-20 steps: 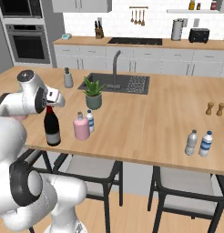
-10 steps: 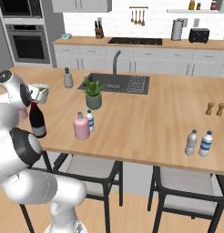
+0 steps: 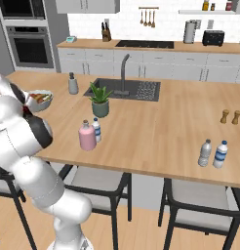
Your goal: Move the plastic bottles in the middle to the plastics group, and the glass bottles in the middle to the glass group.
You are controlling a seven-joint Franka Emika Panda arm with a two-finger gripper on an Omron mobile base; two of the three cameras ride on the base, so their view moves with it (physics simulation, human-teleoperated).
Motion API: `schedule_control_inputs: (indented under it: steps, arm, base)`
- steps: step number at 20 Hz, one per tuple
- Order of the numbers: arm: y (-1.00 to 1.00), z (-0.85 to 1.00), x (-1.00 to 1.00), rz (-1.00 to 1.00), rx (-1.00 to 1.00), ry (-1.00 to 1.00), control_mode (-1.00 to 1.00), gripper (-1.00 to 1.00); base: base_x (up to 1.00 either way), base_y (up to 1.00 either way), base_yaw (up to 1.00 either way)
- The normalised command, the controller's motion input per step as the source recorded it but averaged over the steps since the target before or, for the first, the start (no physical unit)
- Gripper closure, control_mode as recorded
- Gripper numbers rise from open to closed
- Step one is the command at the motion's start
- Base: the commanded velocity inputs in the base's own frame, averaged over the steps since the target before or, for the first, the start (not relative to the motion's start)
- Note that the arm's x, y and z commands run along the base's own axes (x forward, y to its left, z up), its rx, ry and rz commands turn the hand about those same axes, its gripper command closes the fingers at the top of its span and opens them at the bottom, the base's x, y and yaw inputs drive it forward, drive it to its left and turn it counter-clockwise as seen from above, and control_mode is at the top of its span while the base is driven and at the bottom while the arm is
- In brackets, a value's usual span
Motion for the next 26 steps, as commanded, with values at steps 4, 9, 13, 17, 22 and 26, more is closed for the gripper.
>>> schedule_control_inputs:
  steps: [4,9,13,17,22,26]
  arm:
    - [0.49,-0.10,0.27,-0.04,0.09,-0.01,-1.00,1.00]
    - [0.43,-0.31,0.22,-0.01,0.05,0.00,-1.00,1.00]
    - [0.41,-0.38,0.20,0.00,0.02,-0.05,-1.00,1.00]
    - [0.36,-0.37,0.17,0.00,0.00,-0.01,-1.00,1.00]
    - [0.11,-0.44,0.00,0.00,0.00,0.00,-1.00,1.00]
    - [-0.12,-0.38,-0.13,0.00,0.00,0.00,-1.00,-1.00]
  base:
    - [0.00,0.00,0.00]
    - [0.00,0.00,0.00]
    - [0.00,0.00,0.00]
    - [0.00,0.00,0.00]
    - [0.00,0.00,0.00]
    - [0.00,0.00,0.00]
